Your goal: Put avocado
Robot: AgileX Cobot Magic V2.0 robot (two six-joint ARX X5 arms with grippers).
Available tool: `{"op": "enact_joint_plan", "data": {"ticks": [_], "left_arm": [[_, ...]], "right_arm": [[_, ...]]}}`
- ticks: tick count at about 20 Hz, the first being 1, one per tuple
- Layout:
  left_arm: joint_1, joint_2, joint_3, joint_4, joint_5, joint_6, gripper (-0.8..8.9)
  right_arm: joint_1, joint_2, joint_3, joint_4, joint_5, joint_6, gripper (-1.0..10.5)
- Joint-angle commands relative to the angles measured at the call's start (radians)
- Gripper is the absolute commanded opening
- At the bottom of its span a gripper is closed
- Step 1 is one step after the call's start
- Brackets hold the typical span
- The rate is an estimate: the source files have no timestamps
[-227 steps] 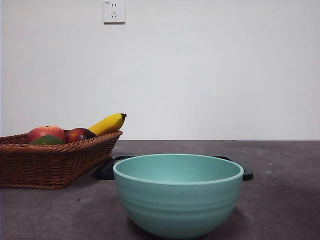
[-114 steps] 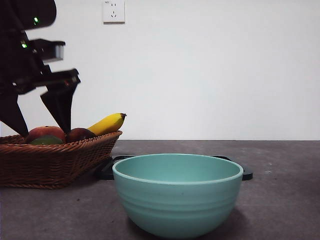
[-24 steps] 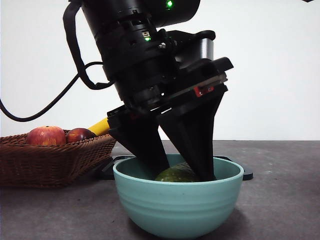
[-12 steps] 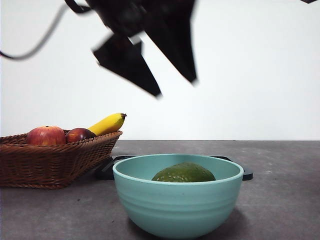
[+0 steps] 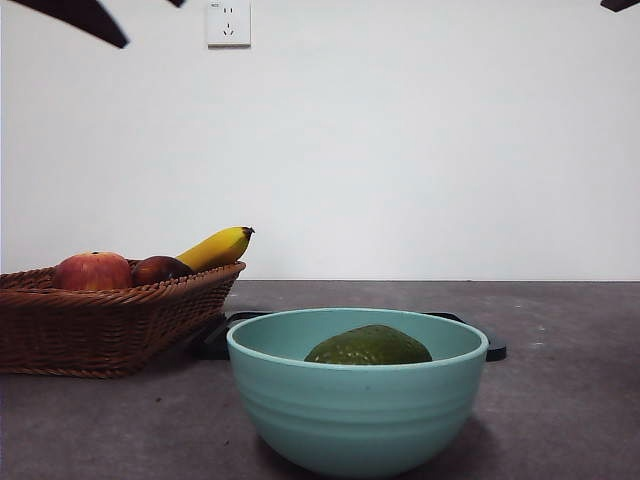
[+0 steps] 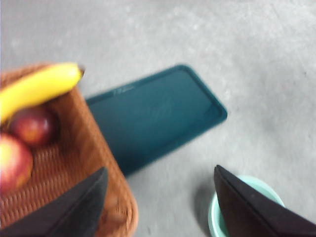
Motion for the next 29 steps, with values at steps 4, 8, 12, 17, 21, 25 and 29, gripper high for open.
{"op": "enact_joint_plan", "data": {"ticks": [4,8,12,17,21,25,29], "left_arm": [[0.014,-0.132,-0.164,-0.076,0.180,0.002,3.45],[0.013,-0.188,-0.212,-0.204,0.333,0.058,3.42],[0.013,-0.208,-0.212,-0.287,0.406,0.098,3.42],[0.013,-0.214,-0.212,-0.285,0.406,0.099,3.42],[0.013,-0.214,-0.212,-0.280,0.406,0.099,3.42],[0.013,-0.214,-0.212,-0.278,0.406,0.099,3.42],[0.013,-0.214,-0.212,-0.278,0.406,0.099,3.42]], "right_arm": [[0.008,0.041,0.020,0.026,0.002,0.017,3.8],[0.008,0.115,0.020,0.033,0.003,0.015,3.8],[0.008,0.203,0.020,0.049,0.003,0.013,3.8],[0.008,0.307,0.020,0.084,0.011,0.006,3.8],[0.010,0.403,0.020,0.108,0.060,0.002,3.8],[0.031,0.510,0.020,0.170,0.081,0.003,3.6],[0.087,0.613,0.020,0.241,0.087,0.003,3.6]]}}
